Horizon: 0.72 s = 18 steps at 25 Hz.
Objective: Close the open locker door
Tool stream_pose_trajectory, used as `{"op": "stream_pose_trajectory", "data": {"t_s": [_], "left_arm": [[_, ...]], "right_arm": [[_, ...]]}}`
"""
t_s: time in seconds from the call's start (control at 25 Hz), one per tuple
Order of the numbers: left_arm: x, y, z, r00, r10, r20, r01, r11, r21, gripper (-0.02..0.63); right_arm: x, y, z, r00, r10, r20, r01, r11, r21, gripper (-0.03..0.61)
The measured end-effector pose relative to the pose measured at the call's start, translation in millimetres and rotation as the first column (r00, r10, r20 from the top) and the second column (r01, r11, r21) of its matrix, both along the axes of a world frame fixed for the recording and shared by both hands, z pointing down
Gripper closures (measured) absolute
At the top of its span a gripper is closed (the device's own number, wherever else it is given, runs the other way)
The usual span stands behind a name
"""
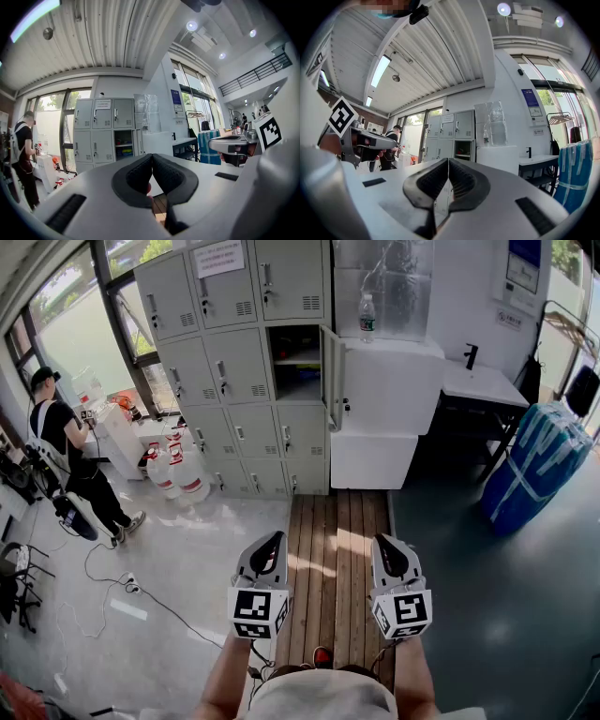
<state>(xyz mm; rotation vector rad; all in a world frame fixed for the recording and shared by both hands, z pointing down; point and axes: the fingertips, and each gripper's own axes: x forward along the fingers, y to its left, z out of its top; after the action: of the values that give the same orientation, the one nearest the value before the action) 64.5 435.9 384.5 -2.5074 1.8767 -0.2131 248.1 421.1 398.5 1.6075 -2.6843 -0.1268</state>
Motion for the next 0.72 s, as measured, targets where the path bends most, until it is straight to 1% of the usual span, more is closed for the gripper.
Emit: {"op": "stream_pose_trajectory", "data": {"t_s": [0.24, 0.4, 0.72], "left_arm": [[2.0, -4.8, 5.4, 1.000, -0.010, 0.000, 0.010, 1.000, -0.011, 0.592], [3.5, -13.9, 4.9, 1.000, -0.018, 0.004, 0.018, 1.000, -0.005, 0.592], [3.8, -45.0, 4.1, 1.000, -0.025, 0.015, 0.025, 1.000, 0.004, 0.592]], "right_arm": [[3.3, -4.3, 2.4, 1.000, -0.009, 0.016, 0.009, 1.000, 0.005, 0.557], [5.1, -15.0, 5.1, 1.000, -0.020, 0.019, 0.020, 1.000, 0.003, 0.557], [1.0, -45.8, 10.3, 0.999, -0.042, 0.017, 0.042, 0.999, 0.001, 0.557]]}}
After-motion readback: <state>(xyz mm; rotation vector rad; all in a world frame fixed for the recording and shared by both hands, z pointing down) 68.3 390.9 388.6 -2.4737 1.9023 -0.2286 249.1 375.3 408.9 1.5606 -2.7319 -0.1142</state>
